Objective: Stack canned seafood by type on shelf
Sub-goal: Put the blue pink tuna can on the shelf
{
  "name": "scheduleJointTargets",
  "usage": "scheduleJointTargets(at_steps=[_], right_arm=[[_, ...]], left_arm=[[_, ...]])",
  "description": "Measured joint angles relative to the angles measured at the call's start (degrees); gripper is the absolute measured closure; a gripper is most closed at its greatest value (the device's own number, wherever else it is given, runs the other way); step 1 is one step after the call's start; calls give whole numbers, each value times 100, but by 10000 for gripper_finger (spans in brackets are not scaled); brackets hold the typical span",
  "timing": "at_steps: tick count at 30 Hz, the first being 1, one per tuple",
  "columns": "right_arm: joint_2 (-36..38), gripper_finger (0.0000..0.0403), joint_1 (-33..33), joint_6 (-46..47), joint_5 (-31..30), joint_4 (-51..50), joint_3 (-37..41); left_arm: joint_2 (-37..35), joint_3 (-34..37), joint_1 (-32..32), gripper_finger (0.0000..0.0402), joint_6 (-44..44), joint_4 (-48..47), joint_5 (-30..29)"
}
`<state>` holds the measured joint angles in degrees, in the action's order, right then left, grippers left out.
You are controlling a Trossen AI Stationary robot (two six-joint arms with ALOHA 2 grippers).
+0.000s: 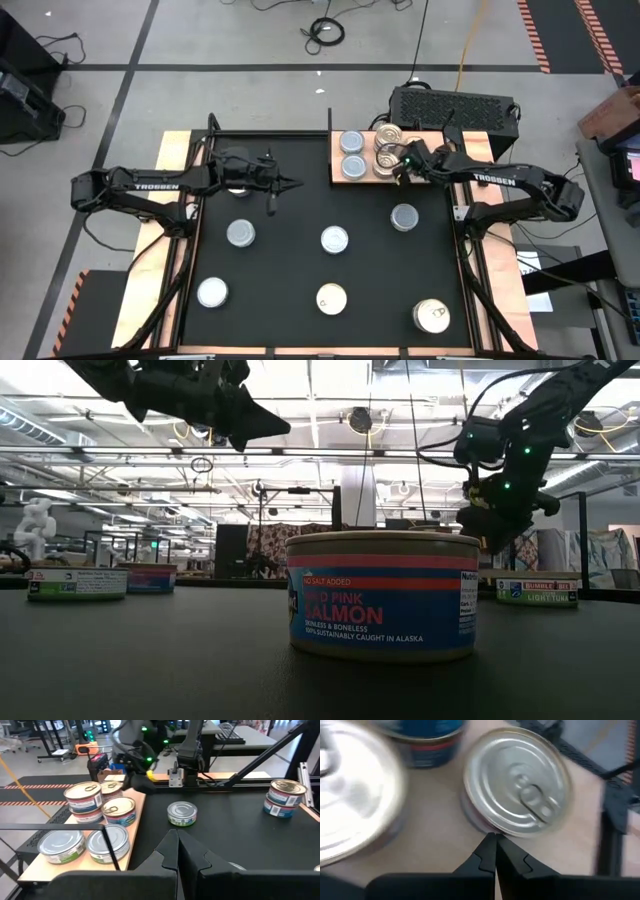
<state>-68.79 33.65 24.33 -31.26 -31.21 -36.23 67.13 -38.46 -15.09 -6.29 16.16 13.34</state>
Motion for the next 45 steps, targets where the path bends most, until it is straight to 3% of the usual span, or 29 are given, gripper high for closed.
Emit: scheduleJointTargets(at_steps=[5,10,20,25,34,40,45], right_arm=[[0,403,52,2,36,31,0],[0,403,49,-2,691,398,0],[-54,403,417,-196,700,786,0],[-85,403,542,-214,249,864,0],[-85,403,377,-209,447,884,0],[-85,403,514,-252,367,1004,0],[-42,403,436,-253,396,924,0]], left_arm=[[0,0,53,401,-18,-2,4],[0,0,50,401,-26,-2,4],[2,0,50,401,-18,-2,2],[2,0,50,401,-17,0,2],[2,0,55,401,-48,0,17],[2,0,127,401,-13,0,436],[47,0,552,401,-48,-17,822]])
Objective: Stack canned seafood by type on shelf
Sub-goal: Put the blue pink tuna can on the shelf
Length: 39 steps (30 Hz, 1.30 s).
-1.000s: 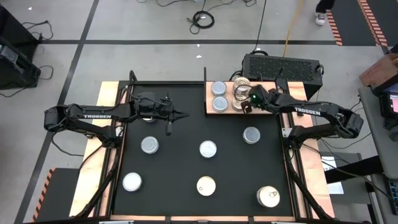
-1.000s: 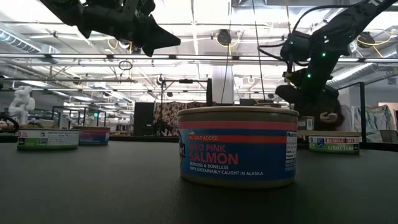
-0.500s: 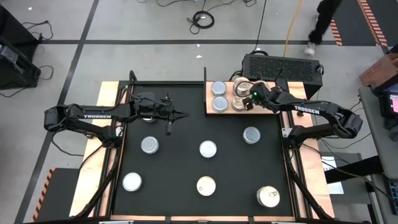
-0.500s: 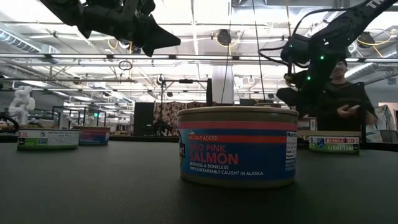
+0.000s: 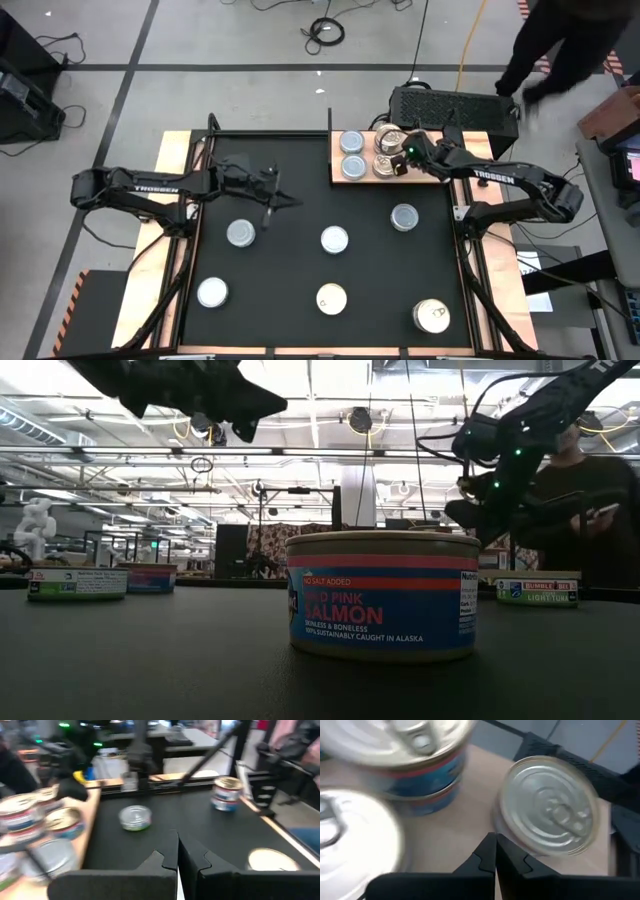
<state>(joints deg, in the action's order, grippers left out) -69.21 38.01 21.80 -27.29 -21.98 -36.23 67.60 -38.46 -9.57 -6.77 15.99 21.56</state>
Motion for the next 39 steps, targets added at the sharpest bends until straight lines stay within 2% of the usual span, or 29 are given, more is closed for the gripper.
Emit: scheduleJointTargets(at_steps=[6,10,12,15,18,20,22,25,31,34,39], right_arm=[[312,403,-479,214,121,-497,0],[639,403,-1012,475,374,-882,0],[801,403,-1327,619,373,-959,0],[998,403,-1774,821,373,-991,0],[1100,403,-2172,1039,372,-932,-2],[1113,403,-2400,1169,372,-910,-2],[1113,403,-2621,1320,371,-905,-2],[1113,403,-2969,1497,368,-795,-2],[1106,403,-3648,1571,367,-348,-2],[1106,403,-3885,1636,366,-156,-2],[1104,403,-4144,1813,330,-133,-2]], left_arm=[[169,0,510,394,-6,-274,-100],[177,4,827,371,48,-807,-538],[176,2,1014,357,58,-1000,-983],[175,-113,1219,334,404,-1688,-1971],[131,-508,1018,312,927,-3123,-2969],[130,-621,747,303,1044,-3677,-3315],[132,-660,395,299,1034,-4010,-3290],[126,-812,-281,297,756,-4522,-2867],[126,-1052,-1619,297,214,-5270,-2459],[126,-1082,-1993,297,-38,-5345,-2459],[126,-1088,-2176,297,-282,-5360,-2463]])
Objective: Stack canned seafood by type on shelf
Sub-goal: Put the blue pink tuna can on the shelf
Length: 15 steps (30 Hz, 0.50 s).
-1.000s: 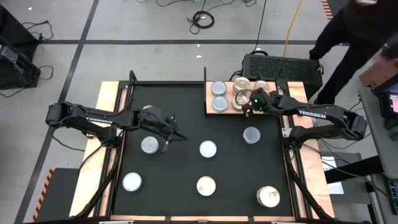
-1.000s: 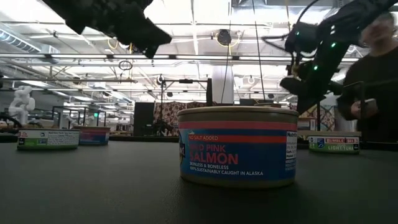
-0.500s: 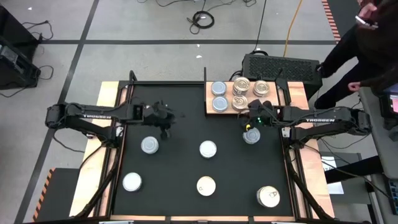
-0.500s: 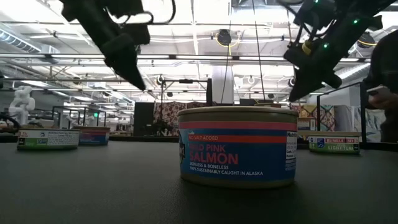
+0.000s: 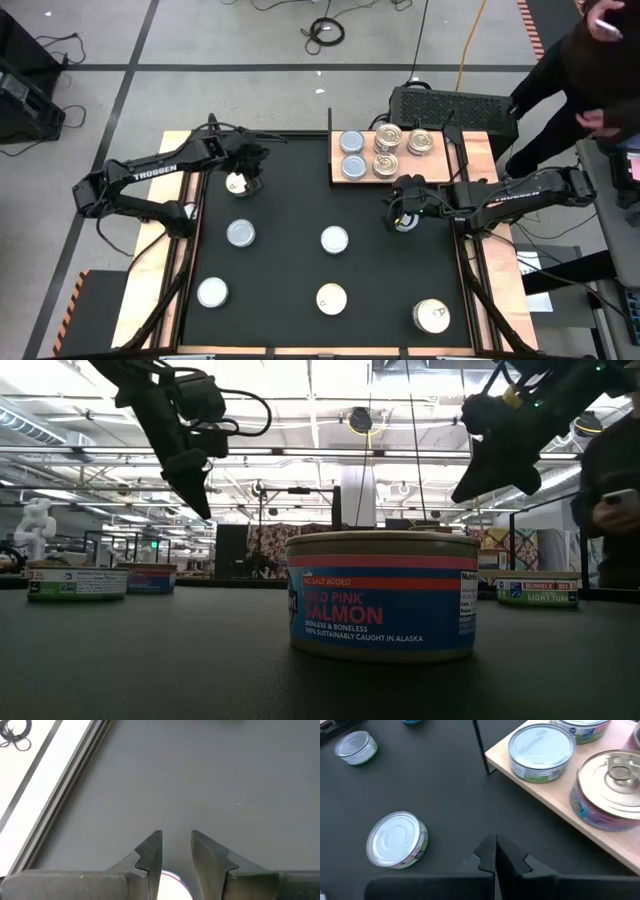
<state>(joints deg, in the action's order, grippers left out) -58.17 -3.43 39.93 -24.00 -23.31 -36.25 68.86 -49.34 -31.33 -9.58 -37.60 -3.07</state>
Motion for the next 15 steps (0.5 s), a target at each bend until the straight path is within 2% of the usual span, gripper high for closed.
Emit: scheduleJointTargets(at_steps=[7,11,15], right_arm=[[-1,403,-344,9,-55,237,0],[-2,403,-536,5,-424,262,0],[-2,403,-644,-1,-469,255,0]], left_arm=[[0,0,193,297,6,-86,-9],[0,0,436,297,-24,-94,-16],[0,0,711,297,-138,-94,-99]])
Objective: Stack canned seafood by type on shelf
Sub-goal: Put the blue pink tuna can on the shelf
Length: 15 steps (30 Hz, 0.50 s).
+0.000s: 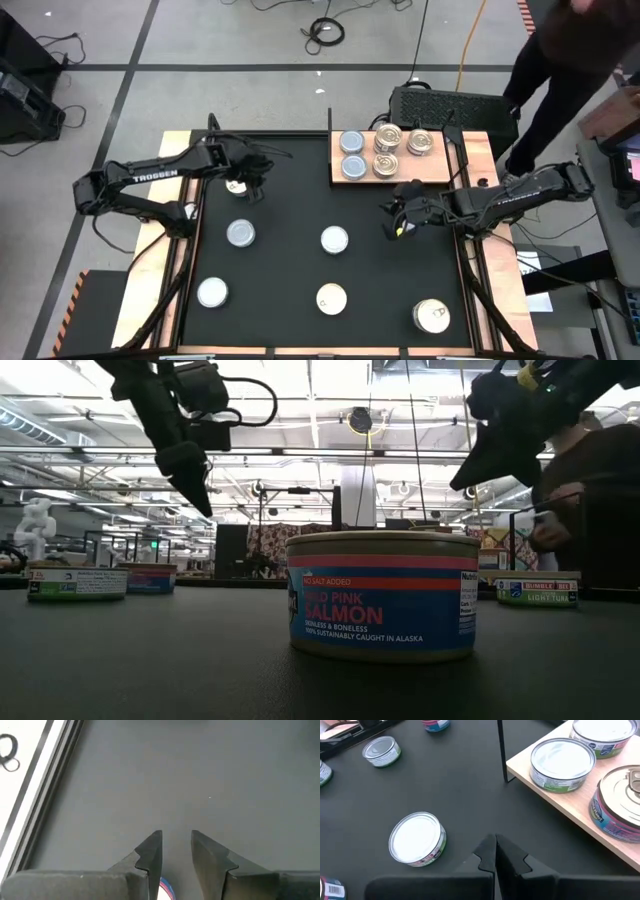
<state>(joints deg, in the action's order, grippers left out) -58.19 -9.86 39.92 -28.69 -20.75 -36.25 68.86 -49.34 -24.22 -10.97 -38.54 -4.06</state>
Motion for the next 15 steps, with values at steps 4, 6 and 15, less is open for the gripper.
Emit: scheduleJointTargets(at_steps=[4,6,15], right_arm=[[0,403,-42,-12,-7,-1,0],[0,403,-42,-27,-7,-8,0],[0,403,-40,-52,-7,-48,0]], left_arm=[[0,2,203,280,-4,-22,-293],[0,33,274,258,-5,3,-432],[2,309,577,162,155,341,-500]])
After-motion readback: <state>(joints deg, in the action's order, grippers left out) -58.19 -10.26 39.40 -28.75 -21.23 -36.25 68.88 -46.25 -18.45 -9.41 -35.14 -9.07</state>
